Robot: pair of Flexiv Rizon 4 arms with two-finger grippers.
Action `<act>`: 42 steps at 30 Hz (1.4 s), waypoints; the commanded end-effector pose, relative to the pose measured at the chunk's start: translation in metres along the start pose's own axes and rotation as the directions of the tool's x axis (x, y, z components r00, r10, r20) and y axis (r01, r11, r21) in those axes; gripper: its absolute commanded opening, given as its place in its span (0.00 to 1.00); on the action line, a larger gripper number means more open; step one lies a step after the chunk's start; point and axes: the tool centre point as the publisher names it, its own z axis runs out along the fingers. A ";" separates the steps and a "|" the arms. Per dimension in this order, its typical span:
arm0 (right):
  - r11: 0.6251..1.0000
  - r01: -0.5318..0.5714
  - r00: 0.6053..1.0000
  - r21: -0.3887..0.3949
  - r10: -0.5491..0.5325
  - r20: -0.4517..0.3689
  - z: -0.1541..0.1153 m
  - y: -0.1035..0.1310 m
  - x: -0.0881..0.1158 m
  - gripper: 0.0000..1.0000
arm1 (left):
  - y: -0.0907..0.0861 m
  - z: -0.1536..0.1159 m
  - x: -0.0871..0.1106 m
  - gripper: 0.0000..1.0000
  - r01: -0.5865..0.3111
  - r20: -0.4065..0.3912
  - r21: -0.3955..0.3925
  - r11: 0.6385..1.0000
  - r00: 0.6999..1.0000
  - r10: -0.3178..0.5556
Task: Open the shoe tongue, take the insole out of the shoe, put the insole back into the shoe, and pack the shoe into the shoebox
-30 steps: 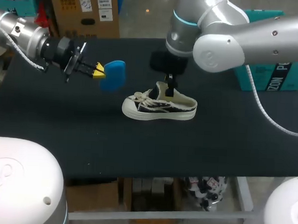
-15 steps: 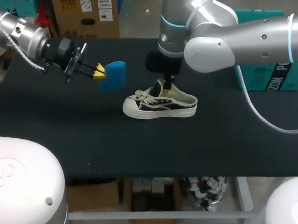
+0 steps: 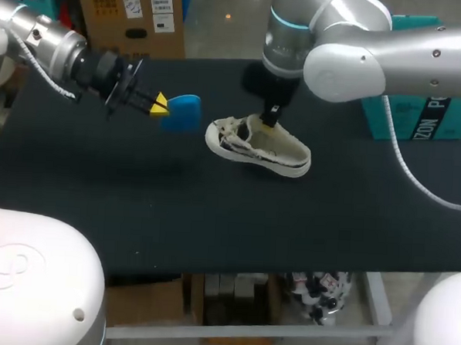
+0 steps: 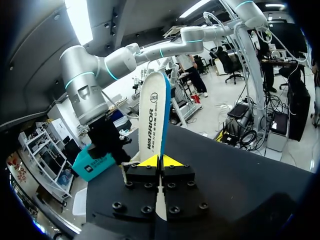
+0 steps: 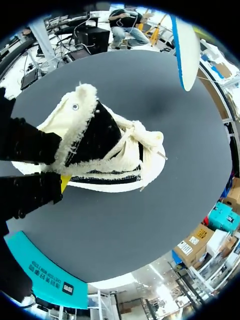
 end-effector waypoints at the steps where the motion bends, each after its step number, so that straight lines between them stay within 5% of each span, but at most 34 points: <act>1: 0.995 -0.103 0.995 0.015 0.103 -0.012 -0.011 -0.002 0.004 0.00 | 0.005 -0.004 -0.007 0.00 -0.021 -0.038 0.032 0.999 0.999 0.022; 8: 0.959 -0.283 0.958 0.003 0.283 -0.056 -0.011 -0.008 0.013 0.00 | 0.006 0.002 -0.012 0.00 -0.132 -0.100 0.076 0.988 0.985 0.140; 16: 0.887 -0.450 0.891 -0.099 0.439 -0.117 -0.014 -0.029 0.025 0.00 | -0.001 0.016 -0.022 0.00 -0.190 -0.161 0.092 0.977 0.966 0.203; 29: 0.763 -0.616 0.786 -0.196 0.581 -0.211 -0.020 -0.039 0.050 0.00 | -0.007 0.031 -0.034 0.00 -0.225 -0.195 0.138 0.964 0.948 0.250; 42: 0.686 -0.668 0.744 -0.288 0.623 -0.242 -0.014 -0.020 0.062 0.00 | -0.003 0.029 -0.027 0.00 -0.244 -0.191 0.164 0.956 0.943 0.274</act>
